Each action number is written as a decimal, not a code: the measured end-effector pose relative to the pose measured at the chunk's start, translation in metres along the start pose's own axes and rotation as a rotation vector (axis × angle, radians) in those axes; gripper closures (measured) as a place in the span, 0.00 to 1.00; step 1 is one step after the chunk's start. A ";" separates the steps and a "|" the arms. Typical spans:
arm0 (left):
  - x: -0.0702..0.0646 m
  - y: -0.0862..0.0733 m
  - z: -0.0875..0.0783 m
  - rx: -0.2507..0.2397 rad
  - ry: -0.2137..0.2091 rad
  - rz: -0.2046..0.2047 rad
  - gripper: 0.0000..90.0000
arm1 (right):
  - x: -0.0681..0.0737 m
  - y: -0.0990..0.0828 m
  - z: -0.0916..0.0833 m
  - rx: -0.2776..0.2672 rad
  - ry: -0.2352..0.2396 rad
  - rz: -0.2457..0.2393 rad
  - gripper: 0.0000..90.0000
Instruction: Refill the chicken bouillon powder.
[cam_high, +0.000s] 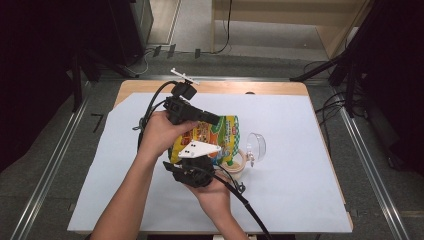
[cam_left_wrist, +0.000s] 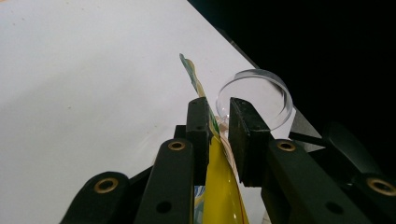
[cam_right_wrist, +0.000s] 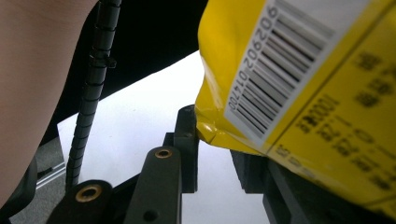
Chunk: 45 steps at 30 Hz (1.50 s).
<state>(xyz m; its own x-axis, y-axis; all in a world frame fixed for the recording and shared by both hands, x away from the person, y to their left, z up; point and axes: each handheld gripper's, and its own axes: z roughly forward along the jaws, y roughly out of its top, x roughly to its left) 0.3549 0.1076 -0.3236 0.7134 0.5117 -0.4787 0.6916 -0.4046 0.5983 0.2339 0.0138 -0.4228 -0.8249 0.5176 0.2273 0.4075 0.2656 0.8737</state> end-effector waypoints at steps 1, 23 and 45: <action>0.000 0.000 0.000 0.001 0.001 0.000 0.88 | 0.000 0.000 0.000 0.000 -0.001 0.001 0.83; 0.000 0.001 0.004 0.027 0.003 -0.002 0.87 | 0.000 -0.001 0.000 0.003 0.007 0.024 0.83; 0.002 0.000 0.003 0.027 -0.003 -0.007 0.87 | 0.000 0.000 0.000 0.012 0.013 0.023 0.83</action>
<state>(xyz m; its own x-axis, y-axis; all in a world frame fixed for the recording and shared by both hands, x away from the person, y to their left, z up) 0.3567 0.1063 -0.3261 0.7091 0.5125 -0.4843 0.6991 -0.4219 0.5773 0.2336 0.0136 -0.4229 -0.8200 0.5134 0.2531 0.4312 0.2631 0.8631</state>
